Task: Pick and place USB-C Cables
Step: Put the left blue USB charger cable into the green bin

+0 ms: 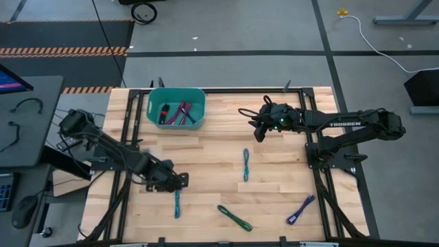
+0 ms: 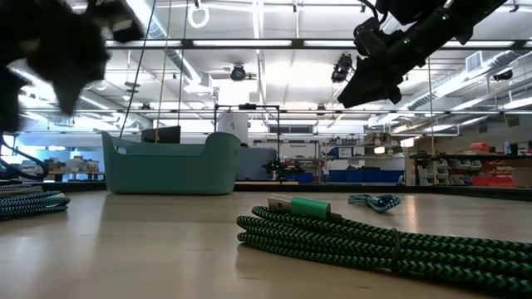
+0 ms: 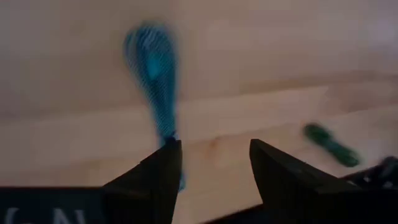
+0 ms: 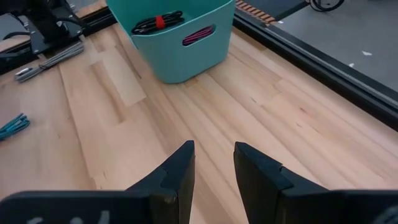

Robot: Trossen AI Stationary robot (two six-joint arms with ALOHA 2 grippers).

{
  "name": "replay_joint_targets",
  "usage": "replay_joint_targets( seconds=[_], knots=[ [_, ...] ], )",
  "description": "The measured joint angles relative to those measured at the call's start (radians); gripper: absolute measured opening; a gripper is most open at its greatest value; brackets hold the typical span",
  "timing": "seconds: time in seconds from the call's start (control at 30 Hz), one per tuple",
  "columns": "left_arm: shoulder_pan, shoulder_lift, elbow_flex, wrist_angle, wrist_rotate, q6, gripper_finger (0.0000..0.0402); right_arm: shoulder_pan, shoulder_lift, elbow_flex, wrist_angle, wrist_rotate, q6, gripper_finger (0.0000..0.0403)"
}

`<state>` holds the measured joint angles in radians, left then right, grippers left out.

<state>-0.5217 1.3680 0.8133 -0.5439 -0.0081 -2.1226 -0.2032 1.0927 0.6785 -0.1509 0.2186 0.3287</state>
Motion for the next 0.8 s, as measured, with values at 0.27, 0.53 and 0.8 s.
replay_joint_targets(
  seconds=[0.27,0.53,0.8],
  knots=[
    [0.003,0.144,-0.022,0.051,0.083,-0.039,0.019,-0.002,0.0,0.0,-0.002,-0.003,-0.016,0.0117],
    [0.004,0.27,-0.017,0.167,0.089,-0.04,0.016,-0.002,0.0,0.0,-0.001,-0.003,-0.015,0.0117],
    [0.019,0.285,-0.018,0.151,0.1,0.04,0.0058,-0.002,0.0,0.0,0.0,-0.003,-0.015,0.0117]
  ],
)
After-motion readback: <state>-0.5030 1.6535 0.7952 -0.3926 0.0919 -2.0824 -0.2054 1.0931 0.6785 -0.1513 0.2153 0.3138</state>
